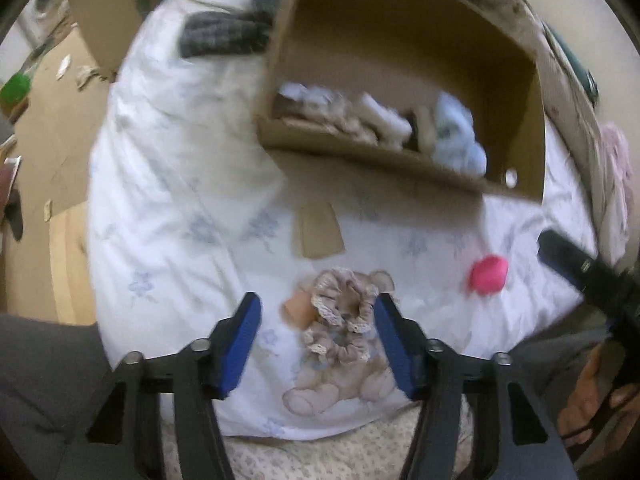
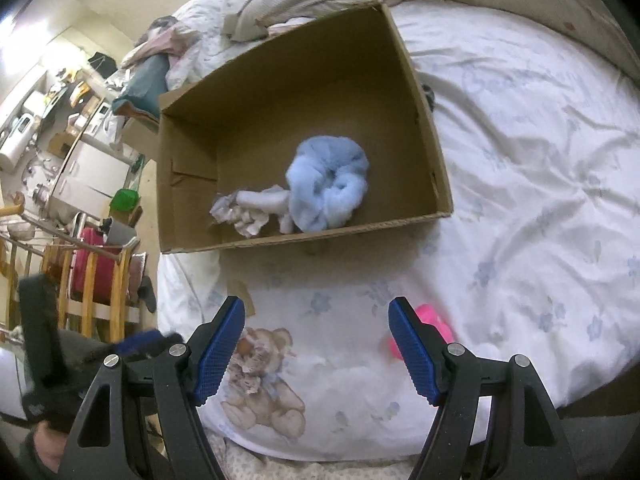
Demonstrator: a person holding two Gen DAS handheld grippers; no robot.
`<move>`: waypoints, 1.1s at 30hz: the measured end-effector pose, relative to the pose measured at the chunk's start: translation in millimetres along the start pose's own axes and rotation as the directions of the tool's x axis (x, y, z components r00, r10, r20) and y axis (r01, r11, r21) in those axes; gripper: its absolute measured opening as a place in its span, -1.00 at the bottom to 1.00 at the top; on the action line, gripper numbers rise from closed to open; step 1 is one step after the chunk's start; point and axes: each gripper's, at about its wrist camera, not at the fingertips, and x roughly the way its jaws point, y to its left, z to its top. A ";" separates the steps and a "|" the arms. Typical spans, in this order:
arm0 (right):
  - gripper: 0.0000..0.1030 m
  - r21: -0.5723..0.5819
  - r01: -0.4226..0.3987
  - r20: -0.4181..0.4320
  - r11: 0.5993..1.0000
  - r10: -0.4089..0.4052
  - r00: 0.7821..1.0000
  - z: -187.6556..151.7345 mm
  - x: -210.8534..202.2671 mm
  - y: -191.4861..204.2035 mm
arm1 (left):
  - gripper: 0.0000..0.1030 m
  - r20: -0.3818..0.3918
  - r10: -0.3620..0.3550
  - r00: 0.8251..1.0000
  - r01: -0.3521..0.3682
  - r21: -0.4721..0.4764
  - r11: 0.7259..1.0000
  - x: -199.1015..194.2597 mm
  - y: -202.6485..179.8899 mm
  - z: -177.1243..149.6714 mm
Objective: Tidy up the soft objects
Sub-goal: 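Move both tools back toward the beige scrunchie on the bed, then grasp the beige lace scrunchie with the left tool while the right tool grasps the pink rubber duck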
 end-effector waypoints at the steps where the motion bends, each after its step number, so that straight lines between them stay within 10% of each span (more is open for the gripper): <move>1: 0.53 0.005 0.001 0.001 1.000 -0.001 1.000 -0.2 -0.3 -1.3 | -0.11 -0.007 0.003 1.000 -0.003 0.020 1.000 5.8 -4.5 -0.2; 12: 0.53 0.057 0.009 -0.005 0.998 -0.008 1.000 0.4 -3.6 -20.7 | -0.90 -0.087 0.053 0.995 -0.043 0.107 0.993 53.2 -29.2 11.6; 33: 0.53 0.167 0.119 -0.166 0.979 -0.091 0.982 0.0 42.3 -55.1 | -0.96 0.080 -0.113 0.990 0.114 -0.007 0.993 -31.5 5.6 10.2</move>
